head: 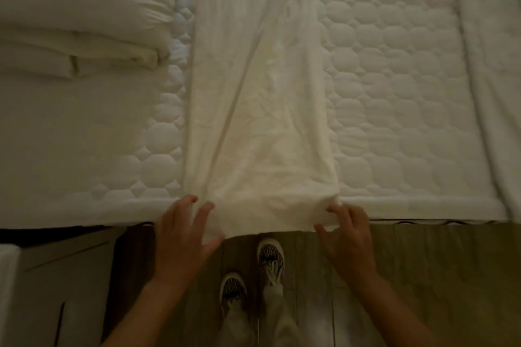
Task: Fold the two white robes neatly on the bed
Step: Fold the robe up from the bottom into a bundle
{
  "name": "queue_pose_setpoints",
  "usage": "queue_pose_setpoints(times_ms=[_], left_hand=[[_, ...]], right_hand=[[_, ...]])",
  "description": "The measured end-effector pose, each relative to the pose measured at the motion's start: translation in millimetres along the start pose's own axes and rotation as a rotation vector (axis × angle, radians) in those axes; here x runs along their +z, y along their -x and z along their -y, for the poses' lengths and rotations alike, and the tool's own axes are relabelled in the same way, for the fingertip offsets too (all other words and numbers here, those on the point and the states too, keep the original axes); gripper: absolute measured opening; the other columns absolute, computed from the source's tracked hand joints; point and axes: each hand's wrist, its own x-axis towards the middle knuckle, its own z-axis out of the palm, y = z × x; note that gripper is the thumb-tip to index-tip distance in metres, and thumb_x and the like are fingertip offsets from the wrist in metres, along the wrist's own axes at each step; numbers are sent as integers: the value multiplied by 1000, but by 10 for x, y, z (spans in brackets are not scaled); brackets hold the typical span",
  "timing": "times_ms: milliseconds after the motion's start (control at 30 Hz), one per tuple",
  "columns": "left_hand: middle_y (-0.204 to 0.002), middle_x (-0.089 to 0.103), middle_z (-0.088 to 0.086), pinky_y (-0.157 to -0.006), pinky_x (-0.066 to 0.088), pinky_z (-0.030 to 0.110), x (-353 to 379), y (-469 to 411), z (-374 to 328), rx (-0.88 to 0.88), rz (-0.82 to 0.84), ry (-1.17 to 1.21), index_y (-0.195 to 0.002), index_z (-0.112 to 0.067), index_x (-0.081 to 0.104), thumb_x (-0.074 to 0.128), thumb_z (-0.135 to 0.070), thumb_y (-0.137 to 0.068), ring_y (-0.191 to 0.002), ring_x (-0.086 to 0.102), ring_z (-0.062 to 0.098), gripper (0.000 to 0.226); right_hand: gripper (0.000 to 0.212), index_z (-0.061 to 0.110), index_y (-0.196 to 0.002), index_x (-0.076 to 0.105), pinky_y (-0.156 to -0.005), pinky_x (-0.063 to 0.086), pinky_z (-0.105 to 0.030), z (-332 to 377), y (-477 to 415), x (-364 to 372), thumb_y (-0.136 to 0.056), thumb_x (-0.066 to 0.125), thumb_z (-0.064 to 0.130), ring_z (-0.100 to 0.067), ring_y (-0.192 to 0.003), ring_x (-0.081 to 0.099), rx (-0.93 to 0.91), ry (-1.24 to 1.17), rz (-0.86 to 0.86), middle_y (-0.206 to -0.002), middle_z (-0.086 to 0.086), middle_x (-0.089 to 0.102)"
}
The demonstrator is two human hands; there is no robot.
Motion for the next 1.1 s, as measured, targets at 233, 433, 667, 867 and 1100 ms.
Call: queue_pose_setpoints(times_ms=[233,433,667,867,1100], left_hand=[[-144,60,10,-95,41,54,209,42,330,251,-51,-94,-121,-21,54,68,-26,-79,-130,56,38,45],[-102,75,15,-83,41,41,-16,238,111,258,-374,108,-103,-18,62,51,-12,-76,-103,58,29,29],[-101,51,1,-62,44,36,236,339,-71,-206,-318,277,-89,-28,47,39,-26,-59,-81,49,28,31],[-97,42,4,-62,29,26,102,505,72,-257,-339,304,-89,-25,45,38,-27,-58,-75,46,26,32],[-99,39,1,-48,18,11,218,416,256,-320,-39,187,-90,-29,43,63,-6,-48,-50,41,23,53]], right_hand=[[28,5,-101,73,-71,61,-41,-214,-188,-78,-75,80,9,-26,-85,66,-249,78,-22,-99,-11,71],[26,9,-103,65,-88,39,-5,-134,134,-521,-88,51,25,-11,-89,51,-148,-113,-278,-104,-5,56],[45,17,-76,55,-50,32,-14,-244,0,-42,-59,90,-6,1,-58,40,179,-176,-59,-74,10,46],[23,17,-84,54,-60,33,-15,-355,207,-146,-68,70,14,-13,-65,41,139,-210,-224,-81,2,49],[54,24,-93,67,-59,42,-15,-562,96,78,-54,91,-6,-16,-71,65,150,-105,58,-89,-6,73]])
